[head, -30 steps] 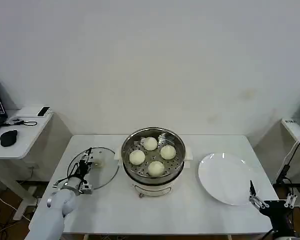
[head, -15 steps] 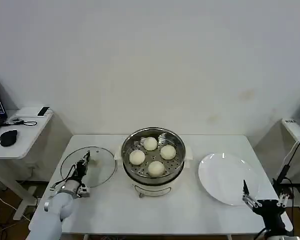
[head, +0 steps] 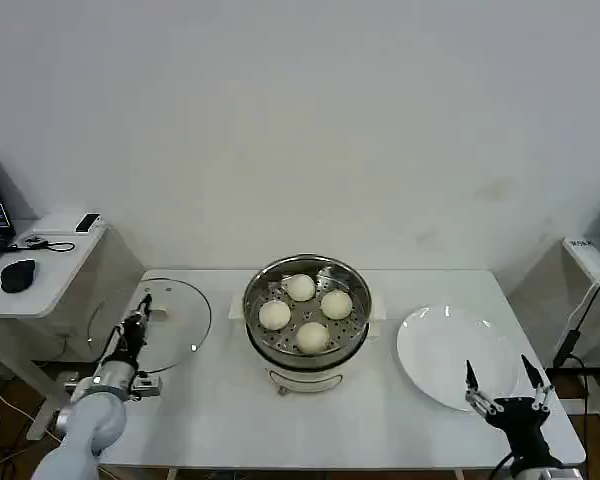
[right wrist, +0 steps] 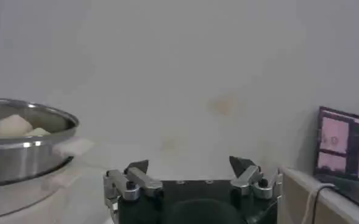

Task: Take steamed baozi put them in steamer then cover it.

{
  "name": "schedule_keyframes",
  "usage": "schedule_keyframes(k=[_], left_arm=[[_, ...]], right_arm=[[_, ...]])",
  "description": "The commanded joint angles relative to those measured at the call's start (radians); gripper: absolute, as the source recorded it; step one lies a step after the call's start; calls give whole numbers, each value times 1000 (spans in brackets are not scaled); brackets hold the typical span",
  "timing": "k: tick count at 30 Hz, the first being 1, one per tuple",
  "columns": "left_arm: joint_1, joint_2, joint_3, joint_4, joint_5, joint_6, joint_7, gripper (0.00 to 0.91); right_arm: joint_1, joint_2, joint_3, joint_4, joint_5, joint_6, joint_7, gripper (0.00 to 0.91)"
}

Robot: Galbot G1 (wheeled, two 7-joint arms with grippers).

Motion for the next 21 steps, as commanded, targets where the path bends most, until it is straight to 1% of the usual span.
schedule_keyframes(k=[1,5,6,8,9,14,16,21], left_arm=[[109,81,-85,-369,-136,142,140,0],[92,109,-52,-448,-166,188,201,0],[86,122,-27,-473,-199,208,222,0],[78,127,11,-490,-199,224,240,0],[67,128,57,-504,-205,246,258,0],[16,83,213,-507,-153,274,268,0],[-33,66,290,-497,-142,293,279,0],[-139,49,410,-455,-115,323,317,0]], right_arm=[[5,-18,-20,-20,-3,-10,-12,907],[9,-18,-23,-33,-2,-10,-13,907],[9,-18,-25,-34,-3,-8,-15,907],[9,-19,-31,-34,-5,-6,-26,907],[10,-19,-33,-36,-8,-5,-29,907],[22,-1,-42,-45,-28,-3,-28,907],[18,4,-50,-44,-34,1,-34,907],[17,26,-86,-51,-69,6,-34,907]])
